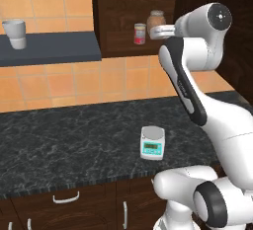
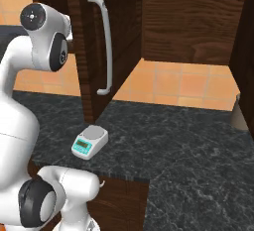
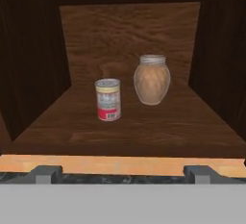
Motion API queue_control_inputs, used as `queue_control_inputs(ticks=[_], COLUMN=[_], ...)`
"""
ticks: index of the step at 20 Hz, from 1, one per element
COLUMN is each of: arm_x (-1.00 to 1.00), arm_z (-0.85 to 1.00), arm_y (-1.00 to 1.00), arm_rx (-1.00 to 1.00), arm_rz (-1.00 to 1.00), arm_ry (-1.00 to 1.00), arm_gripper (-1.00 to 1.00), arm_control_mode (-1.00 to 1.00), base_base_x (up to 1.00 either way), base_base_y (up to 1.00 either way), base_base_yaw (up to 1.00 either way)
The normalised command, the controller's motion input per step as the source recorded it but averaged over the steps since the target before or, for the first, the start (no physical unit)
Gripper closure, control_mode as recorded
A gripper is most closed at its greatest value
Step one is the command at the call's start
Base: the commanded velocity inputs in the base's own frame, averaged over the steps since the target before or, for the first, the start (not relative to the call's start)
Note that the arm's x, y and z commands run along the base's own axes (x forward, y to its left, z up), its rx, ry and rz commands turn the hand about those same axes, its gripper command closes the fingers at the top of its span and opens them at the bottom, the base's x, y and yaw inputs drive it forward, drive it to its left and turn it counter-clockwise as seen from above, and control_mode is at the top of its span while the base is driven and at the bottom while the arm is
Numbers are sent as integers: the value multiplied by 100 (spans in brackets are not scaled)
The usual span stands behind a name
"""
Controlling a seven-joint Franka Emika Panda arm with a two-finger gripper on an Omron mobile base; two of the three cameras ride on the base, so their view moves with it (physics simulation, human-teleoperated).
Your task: Pick the canned food and place it on the digital scale for weighing, and close the cabinet.
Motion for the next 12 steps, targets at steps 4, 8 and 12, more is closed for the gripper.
queue_control_inputs(ticks=[4, 8, 12], arm_x=[48, 27, 35], arm_z=[0, 21, 23], arm_y=[0, 0, 12], arm_rx=[0, 0, 0], arm_rz=[0, 0, 0], arm_ry=[0, 0, 0], arm_gripper=[-100, -100, -100], arm_control_mode=[-100, -100, -100], base_base_x=[0, 0, 0], base_base_y=[0, 0, 0], base_base_yaw=[0, 0, 0])
